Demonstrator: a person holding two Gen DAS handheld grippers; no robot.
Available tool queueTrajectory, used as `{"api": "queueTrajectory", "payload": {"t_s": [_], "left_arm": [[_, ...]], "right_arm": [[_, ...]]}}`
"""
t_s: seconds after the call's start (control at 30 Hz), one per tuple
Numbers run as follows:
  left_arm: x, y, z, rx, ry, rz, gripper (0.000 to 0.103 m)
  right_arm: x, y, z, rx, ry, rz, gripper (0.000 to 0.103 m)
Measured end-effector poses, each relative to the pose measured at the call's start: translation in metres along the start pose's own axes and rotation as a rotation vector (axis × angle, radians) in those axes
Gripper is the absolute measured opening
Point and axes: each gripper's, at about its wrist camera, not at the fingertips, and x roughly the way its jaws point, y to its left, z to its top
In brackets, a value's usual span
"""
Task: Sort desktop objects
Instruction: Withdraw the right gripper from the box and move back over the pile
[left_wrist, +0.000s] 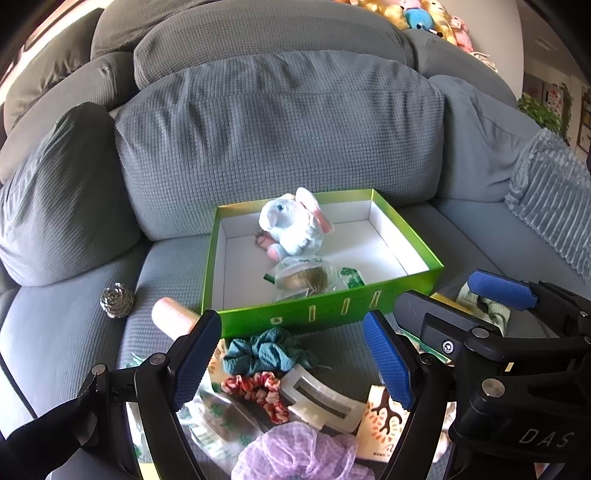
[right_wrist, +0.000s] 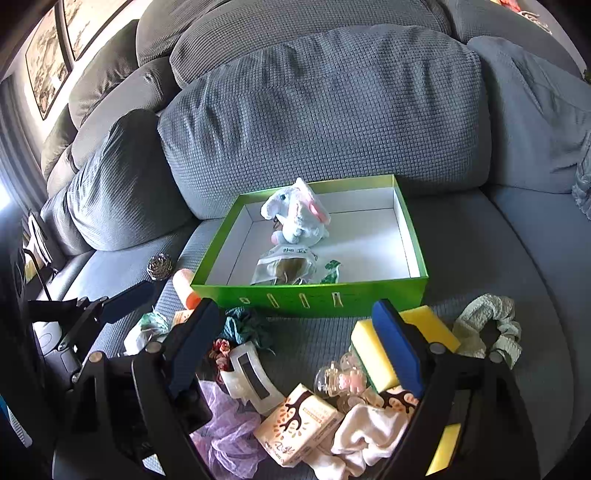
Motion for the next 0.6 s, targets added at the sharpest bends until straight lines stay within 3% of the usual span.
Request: {"api": "queueTrajectory", "payload": {"t_s": [0.6], "left_arm": [[-0.016, 0.001, -0.036, 0.028, 0.041, -0.022, 0.08]], "right_arm": [[-0.011, 0.011, -0.032, -0.037, 0.063, 0.031, 0.086]]}}
